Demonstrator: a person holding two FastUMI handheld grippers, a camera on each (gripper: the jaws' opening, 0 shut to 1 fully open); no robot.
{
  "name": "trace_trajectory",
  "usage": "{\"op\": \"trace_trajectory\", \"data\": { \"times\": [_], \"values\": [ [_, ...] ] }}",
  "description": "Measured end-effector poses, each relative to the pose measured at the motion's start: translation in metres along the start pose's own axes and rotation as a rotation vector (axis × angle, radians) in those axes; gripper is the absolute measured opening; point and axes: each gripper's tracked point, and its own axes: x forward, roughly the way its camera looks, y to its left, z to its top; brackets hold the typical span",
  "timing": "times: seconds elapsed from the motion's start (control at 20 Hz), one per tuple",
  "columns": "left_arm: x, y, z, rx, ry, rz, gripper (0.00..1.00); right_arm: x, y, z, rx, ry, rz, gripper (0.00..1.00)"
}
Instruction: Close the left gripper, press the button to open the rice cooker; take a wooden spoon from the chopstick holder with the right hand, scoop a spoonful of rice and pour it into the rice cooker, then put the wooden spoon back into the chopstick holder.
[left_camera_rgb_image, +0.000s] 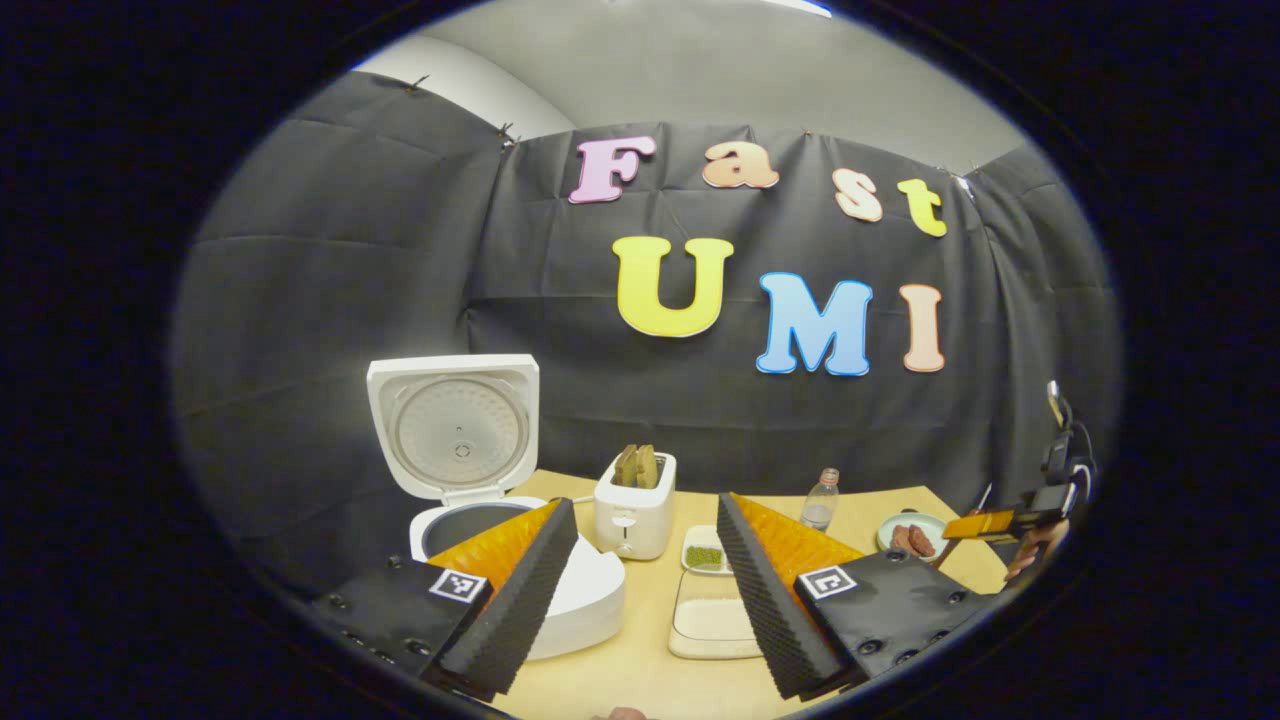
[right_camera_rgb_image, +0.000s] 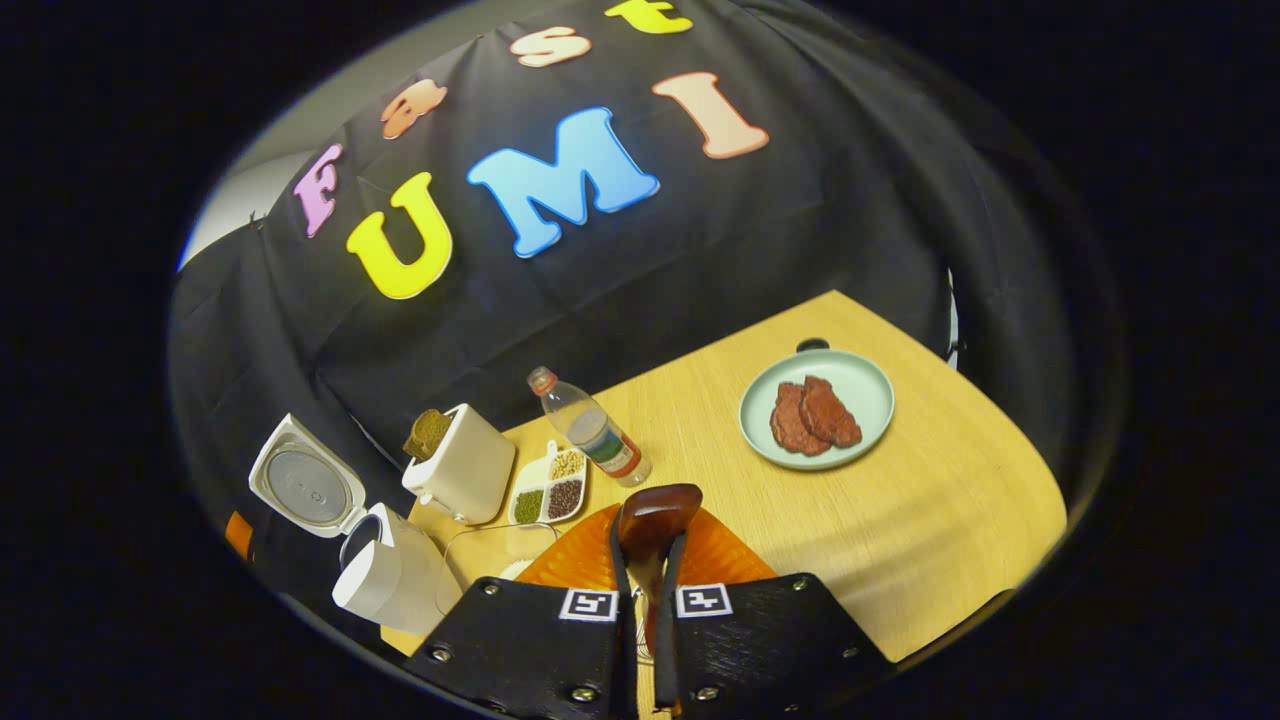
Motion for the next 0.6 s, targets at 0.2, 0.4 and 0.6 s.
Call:
{"op": "trace_trajectory", "data": {
  "times": [0.2,0.4,0.6],
  "values": [
    [0.001,0.021,-0.007,-0.018,-0.007,-0.011,0.99,-0.010,0.069,0.035,-0.137,-0.096,0.098,0.07],
    [0.004,0.038,-0.015,-0.044,-0.010,-0.040,0.96,0.020,0.138,0.019,-0.242,-0.097,0.212,0.07],
    [0.001,0.065,-0.021,-0.056,-0.009,-0.022,0.98,0.056,0.178,-0.036,-0.340,-0.033,0.262,0.07]
  ]
}}
